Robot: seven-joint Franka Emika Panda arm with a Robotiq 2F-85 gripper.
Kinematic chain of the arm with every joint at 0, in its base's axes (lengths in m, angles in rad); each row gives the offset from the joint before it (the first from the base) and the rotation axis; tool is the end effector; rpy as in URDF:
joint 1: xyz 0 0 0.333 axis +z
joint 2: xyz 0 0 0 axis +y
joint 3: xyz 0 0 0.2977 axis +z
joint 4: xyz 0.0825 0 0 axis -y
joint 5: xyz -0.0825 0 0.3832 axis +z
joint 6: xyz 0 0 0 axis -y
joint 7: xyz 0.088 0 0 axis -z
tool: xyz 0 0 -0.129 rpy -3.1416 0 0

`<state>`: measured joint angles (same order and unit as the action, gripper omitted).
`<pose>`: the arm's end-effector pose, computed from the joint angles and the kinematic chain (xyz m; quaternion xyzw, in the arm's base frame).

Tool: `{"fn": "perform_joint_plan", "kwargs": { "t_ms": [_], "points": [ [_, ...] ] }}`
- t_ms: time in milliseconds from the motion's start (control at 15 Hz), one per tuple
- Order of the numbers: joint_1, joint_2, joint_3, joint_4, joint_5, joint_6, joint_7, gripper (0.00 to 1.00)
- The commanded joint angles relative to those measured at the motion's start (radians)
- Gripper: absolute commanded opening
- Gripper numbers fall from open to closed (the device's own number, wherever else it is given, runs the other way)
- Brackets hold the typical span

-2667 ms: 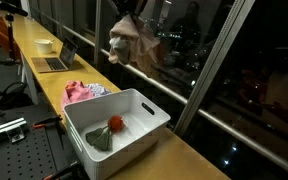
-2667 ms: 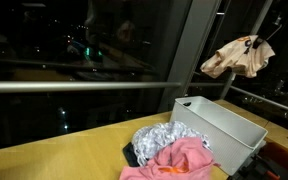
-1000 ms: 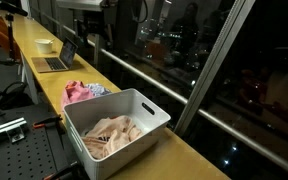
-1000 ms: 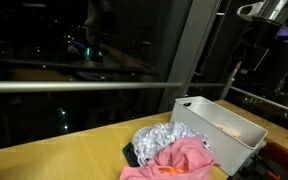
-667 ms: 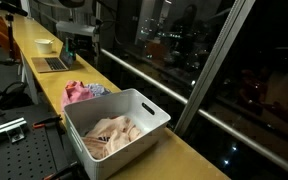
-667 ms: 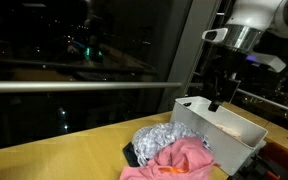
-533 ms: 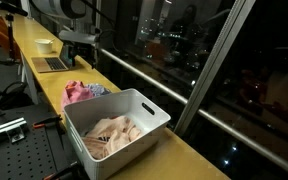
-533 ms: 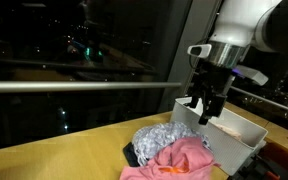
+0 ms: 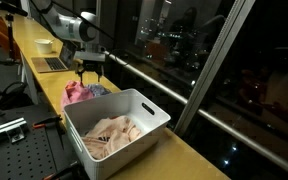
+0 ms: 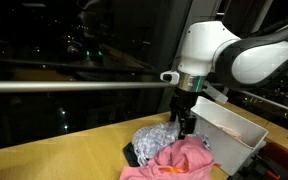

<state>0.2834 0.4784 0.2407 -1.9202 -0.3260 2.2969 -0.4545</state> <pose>0.5330 0.2921 0.2036 0.8275 0.5567 -0.0367 0.0629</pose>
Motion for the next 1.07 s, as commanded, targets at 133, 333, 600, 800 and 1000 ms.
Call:
{"fn": "perform_joint_plan", "kwargs": {
  "t_ms": [133, 333, 600, 800, 1000],
  "points": [
    [-0.009, 0.119, 0.012, 0.104, -0.005, 0.01, -0.079, 1.0],
    [-0.031, 0.16, 0.019, 0.109, 0.011, 0.012, -0.122, 1.0],
    [-0.059, 0.192, 0.027, 0.116, 0.046, -0.025, -0.163, 1.0],
    [-0.078, 0.234, 0.024, 0.133, 0.063, -0.011, -0.187, 1.0],
    [-0.104, 0.282, 0.023, 0.145, 0.084, 0.022, -0.221, 1.0]
  ]
}}
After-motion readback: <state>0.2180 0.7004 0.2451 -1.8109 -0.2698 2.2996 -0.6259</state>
